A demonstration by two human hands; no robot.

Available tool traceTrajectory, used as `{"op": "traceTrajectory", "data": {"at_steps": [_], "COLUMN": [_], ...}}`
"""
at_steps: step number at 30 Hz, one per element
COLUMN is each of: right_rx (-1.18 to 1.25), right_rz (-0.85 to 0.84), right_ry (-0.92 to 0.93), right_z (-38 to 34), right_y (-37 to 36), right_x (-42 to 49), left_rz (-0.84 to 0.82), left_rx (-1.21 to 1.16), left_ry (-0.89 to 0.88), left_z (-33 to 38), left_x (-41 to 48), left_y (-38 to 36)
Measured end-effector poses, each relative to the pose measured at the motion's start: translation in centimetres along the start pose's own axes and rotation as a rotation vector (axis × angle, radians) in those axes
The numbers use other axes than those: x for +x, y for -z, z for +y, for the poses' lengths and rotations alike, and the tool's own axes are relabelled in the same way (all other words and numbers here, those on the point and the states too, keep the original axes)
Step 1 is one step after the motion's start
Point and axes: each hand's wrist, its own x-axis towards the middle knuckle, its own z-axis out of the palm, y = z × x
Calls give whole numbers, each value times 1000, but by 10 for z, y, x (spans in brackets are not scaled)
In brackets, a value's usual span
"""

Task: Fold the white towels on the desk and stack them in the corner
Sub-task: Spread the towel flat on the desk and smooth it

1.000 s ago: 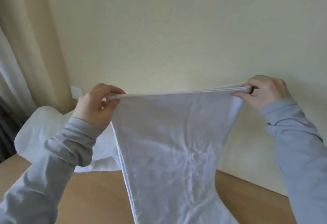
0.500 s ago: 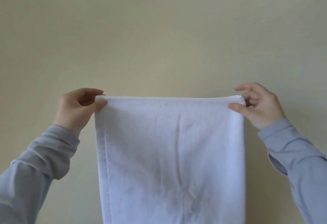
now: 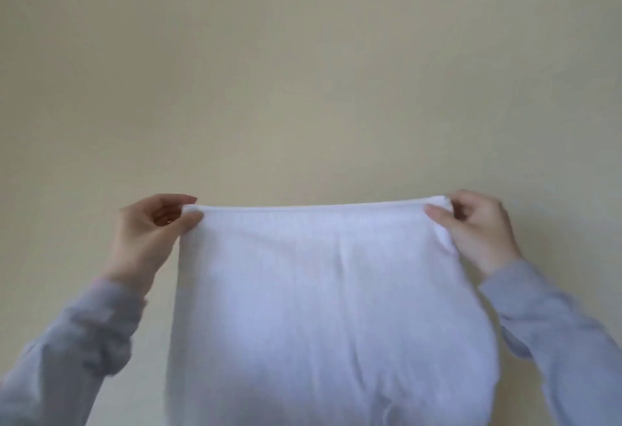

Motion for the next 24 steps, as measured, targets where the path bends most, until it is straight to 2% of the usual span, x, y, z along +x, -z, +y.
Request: {"op": "traceTrajectory", "data": {"at_steps": [3, 6, 9, 12, 16, 21, 24], "right_rx": [8, 1, 100, 224, 195, 309, 277], "right_rz": [69, 62, 57, -3, -118, 23, 55], "right_ry": [48, 42, 8, 20, -27, 53, -1], "right_z": [-6, -15, -20, -27, -30, -36, -31], "right_y": [-1, -1, -6, -11, -21, -10, -21], "right_x": [15, 20, 21, 21, 16, 23, 15], "left_rz": [74, 70, 86, 114, 74, 27, 90], "left_rx": [-17, -42, -68, -88, -70, -183, -99], "left_ry": [-17, -13, -1, 25, 86, -75, 1], "left_z": [-4, 3, 12, 17, 17, 41, 24], "left_x": [2, 9, 17, 27, 30, 38, 24], "left_y": [-3, 3, 1, 5, 8, 28, 15]}}
